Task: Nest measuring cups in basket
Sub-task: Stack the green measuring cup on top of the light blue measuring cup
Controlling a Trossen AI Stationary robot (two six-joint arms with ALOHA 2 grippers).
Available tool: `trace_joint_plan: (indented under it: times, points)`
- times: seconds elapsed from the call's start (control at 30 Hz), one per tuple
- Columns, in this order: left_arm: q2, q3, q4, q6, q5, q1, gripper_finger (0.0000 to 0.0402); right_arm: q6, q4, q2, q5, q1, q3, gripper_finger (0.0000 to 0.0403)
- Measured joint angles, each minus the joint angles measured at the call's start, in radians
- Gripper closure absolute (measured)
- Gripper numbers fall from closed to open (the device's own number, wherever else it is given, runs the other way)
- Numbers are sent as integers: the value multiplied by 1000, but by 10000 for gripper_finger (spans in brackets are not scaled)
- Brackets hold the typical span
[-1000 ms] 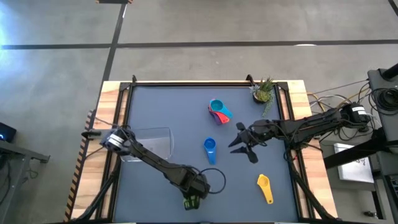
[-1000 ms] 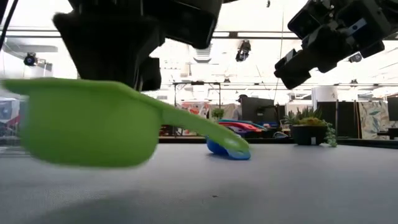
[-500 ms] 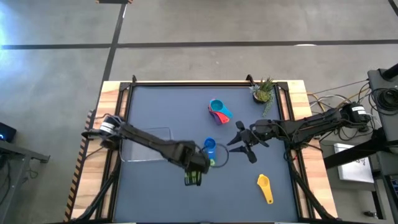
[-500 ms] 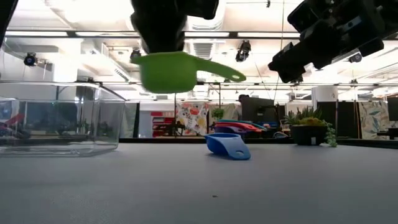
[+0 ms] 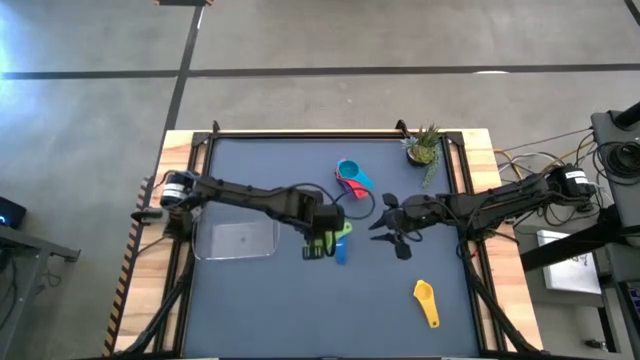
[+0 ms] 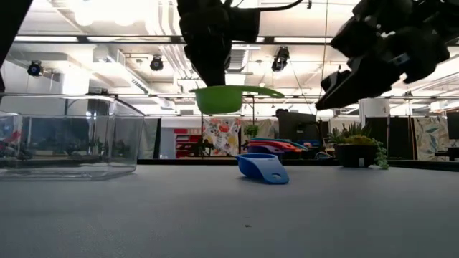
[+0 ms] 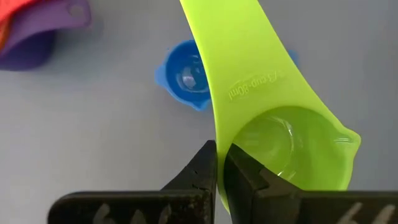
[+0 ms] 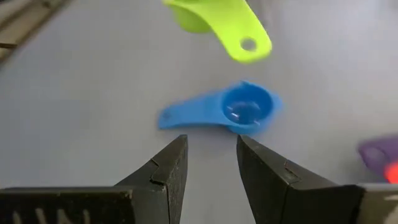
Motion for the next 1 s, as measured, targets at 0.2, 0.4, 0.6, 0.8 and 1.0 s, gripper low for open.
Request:
trace_joint_plan:
  times: [0.2, 0.4, 0.6, 0.8, 1.0]
  points:
    - [0, 0, 25, 64, 1, 30, 401, 63, -33, 0, 122, 0, 0, 277]
    - [0, 0, 32, 112, 2, 43, 401, 100, -57, 0, 201, 0, 0, 298]
    - [0, 0, 31, 130, 29, 50, 401, 23, -26, 0, 202, 0, 0, 332]
    - [0, 0, 31, 186, 46, 50, 401, -148, 81, 0, 204, 0, 0, 349]
    - [0, 0, 31, 182, 48, 54, 402, -229, 202, 0, 200, 0, 0, 331]
